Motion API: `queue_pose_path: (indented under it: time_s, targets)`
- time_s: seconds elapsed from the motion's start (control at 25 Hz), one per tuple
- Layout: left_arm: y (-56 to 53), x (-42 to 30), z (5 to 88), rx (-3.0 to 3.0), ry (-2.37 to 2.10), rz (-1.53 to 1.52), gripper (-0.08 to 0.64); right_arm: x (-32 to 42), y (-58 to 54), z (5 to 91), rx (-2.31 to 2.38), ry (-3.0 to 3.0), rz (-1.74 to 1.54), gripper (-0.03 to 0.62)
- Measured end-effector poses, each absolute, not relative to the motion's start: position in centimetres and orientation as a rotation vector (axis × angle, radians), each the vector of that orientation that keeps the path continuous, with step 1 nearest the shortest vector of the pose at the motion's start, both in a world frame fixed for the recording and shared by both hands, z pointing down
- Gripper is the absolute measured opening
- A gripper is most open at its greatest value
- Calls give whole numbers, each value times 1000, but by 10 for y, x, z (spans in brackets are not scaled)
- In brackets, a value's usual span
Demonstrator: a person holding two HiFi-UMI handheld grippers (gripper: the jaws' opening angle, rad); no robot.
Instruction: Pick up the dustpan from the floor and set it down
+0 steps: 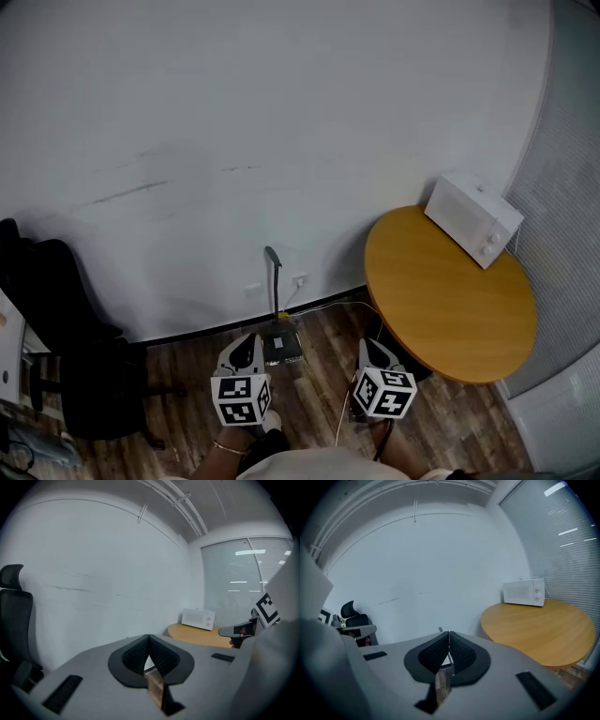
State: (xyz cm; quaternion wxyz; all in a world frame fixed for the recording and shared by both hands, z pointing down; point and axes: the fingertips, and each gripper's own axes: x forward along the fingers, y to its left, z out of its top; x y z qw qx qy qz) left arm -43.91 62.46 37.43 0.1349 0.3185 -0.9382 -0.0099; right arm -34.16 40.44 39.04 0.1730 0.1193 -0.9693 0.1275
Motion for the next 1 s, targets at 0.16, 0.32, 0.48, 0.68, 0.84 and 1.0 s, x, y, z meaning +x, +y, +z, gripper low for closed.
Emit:
queue_pose_path:
  time_s: [0.16, 0.32, 0.48, 0.68, 0.84, 1.0]
  targets:
    - [618, -482, 376, 921, -2713, -21, 17, -386, 402, 390, 322, -2743, 348, 32]
    - [614, -528, 378, 918, -2707, -21, 17, -435, 400, 391, 311, -2737, 352, 32]
    - [614, -570, 381, 906, -2697, -11, 17, -482, 401, 393, 286, -2734, 358, 32]
    - [609, -609, 386, 911, -2684, 5, 17, -516, 397, 395, 298, -2729, 381, 32]
    - [599, -621, 397, 908, -2653, -2, 17, -527, 388, 399, 315, -2715, 393, 32]
    - [589, -625, 413, 894, -2617, 2, 17, -541, 377, 409, 313, -2691, 390, 32]
